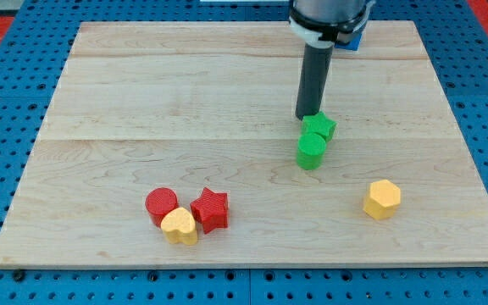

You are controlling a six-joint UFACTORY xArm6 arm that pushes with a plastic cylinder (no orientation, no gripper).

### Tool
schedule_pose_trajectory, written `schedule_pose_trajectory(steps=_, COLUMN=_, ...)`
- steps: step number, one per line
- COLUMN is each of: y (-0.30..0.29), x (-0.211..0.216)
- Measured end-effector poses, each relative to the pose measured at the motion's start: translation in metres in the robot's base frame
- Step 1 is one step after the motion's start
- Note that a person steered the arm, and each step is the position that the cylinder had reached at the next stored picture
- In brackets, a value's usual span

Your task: Push the green circle to the top of the hexagon

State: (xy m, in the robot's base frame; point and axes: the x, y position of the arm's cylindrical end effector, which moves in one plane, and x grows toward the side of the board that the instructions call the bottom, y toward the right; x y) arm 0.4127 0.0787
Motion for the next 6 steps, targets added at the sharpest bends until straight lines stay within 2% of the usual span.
schedule_pose_trajectory(steps=2, y=-0.026, x=0.038)
schedule_pose_trajectory(steps=4, y=-0.026, x=0.076)
schedule_pose_trajectory(steps=6, y=0.008, x=0.088)
